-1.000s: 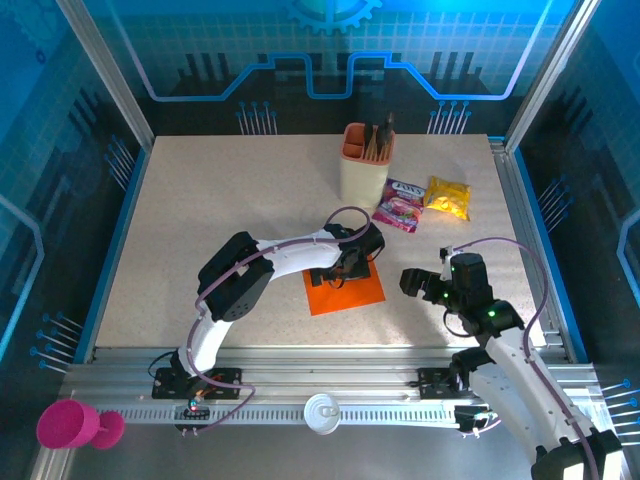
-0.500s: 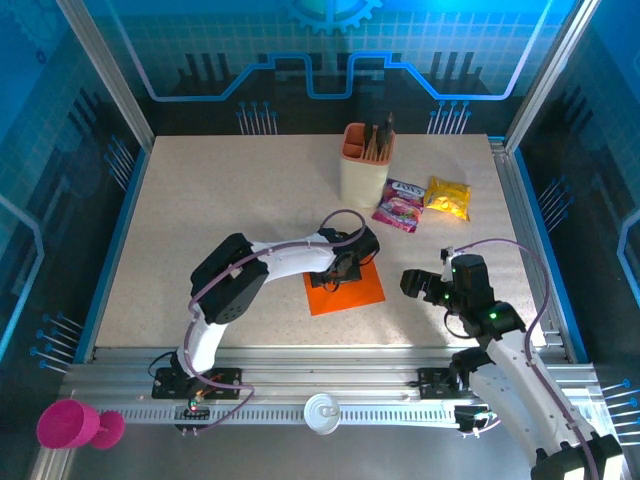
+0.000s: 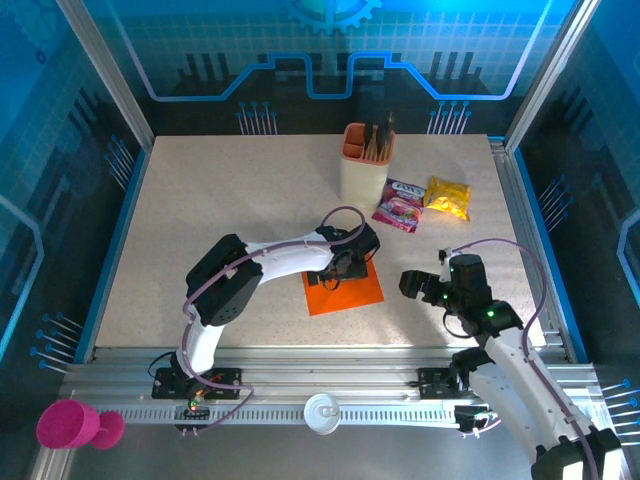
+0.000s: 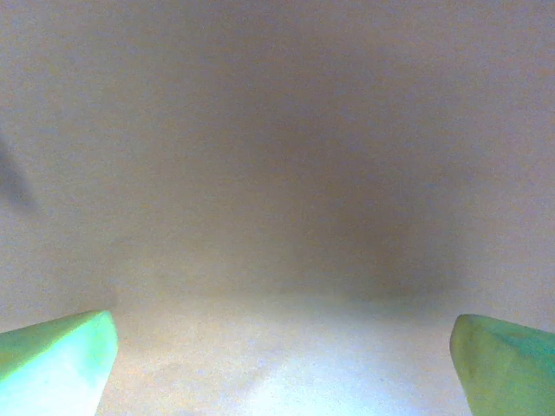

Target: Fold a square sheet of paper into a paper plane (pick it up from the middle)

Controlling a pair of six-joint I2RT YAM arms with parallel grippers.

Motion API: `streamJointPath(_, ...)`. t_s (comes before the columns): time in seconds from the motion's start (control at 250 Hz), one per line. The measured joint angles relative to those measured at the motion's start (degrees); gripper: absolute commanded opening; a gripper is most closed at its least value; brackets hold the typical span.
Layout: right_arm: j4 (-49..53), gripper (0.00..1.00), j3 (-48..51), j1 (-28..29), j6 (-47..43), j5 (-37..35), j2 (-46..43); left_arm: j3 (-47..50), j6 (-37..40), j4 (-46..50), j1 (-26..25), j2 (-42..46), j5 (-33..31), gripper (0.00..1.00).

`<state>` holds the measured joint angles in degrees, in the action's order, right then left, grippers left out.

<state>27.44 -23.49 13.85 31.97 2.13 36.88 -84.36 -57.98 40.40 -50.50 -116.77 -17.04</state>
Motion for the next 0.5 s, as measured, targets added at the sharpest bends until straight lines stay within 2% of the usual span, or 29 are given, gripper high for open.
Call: streamJointPath(0.499, -0.46, 0.99, 0.26, 0.00, -0.02, 0.04, 0.09, -3.41, -0.48, 1.51, -0.02, -4.55, 0.39, 1.00)
